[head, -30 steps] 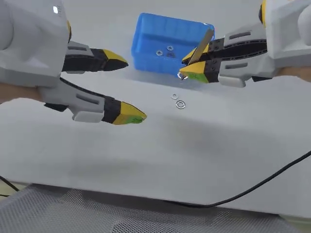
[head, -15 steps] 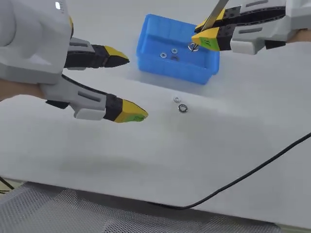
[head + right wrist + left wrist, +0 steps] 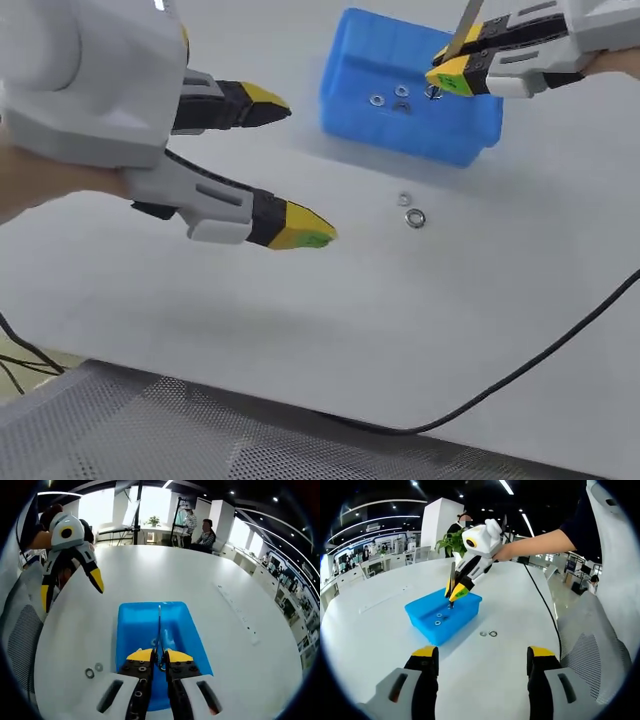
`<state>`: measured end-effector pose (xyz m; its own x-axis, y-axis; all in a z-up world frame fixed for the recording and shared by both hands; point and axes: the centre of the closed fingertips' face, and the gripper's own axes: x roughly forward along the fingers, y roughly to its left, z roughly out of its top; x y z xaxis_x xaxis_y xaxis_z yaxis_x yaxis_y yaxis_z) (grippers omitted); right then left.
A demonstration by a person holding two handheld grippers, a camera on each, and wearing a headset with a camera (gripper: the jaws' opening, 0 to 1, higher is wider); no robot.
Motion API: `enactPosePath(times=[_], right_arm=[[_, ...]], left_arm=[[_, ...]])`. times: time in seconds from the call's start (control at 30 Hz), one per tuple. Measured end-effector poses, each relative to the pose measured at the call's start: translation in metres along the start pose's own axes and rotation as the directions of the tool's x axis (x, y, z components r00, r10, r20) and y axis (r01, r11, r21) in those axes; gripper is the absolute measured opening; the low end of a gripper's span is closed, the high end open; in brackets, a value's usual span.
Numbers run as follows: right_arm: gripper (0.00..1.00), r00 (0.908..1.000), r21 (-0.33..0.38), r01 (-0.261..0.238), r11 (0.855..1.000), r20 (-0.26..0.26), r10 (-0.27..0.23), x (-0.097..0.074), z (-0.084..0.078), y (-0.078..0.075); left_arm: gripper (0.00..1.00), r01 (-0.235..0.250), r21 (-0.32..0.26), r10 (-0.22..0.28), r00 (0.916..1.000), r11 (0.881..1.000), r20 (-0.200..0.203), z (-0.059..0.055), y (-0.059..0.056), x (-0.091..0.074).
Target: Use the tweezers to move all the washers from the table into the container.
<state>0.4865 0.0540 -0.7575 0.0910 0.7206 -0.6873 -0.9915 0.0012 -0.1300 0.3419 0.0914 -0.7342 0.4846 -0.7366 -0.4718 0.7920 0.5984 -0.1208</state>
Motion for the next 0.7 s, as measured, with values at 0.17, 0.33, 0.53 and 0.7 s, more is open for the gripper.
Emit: enactPosePath(times=[0.17,0.33,0.53,0.7], right_arm=[[0.10,0.9999,-0.006,-0.012,1.000,-0.011,0.012,0.006,-0.006,0.003],[0.10,0.9999,0.009,-0.016,1.000,0.004,0.016,0.009,-0.011,0.005],[0.10,0.9997,0.002,-0.017,1.000,0.016,0.017,0.009,-0.009,0.006],[0.10,0.9996,0.007,-0.016,1.000,0.024,0.016,0.007,-0.011,0.007]], left_arm=[[0.77,-0.002,-0.021,0.002,1.0000,1.000,-0.002,-0.004,0.001,0.002],[0.76,0.004,-0.023,-0.004,0.9998,1.000,-0.022,-0.010,0.000,0.002],[0.76,0.007,-0.028,-0.007,0.9997,1.000,-0.022,-0.009,0.001,0.004],[0.76,0.007,-0.026,-0.007,1.0000,1.000,0.002,0.003,0.002,0.006]])
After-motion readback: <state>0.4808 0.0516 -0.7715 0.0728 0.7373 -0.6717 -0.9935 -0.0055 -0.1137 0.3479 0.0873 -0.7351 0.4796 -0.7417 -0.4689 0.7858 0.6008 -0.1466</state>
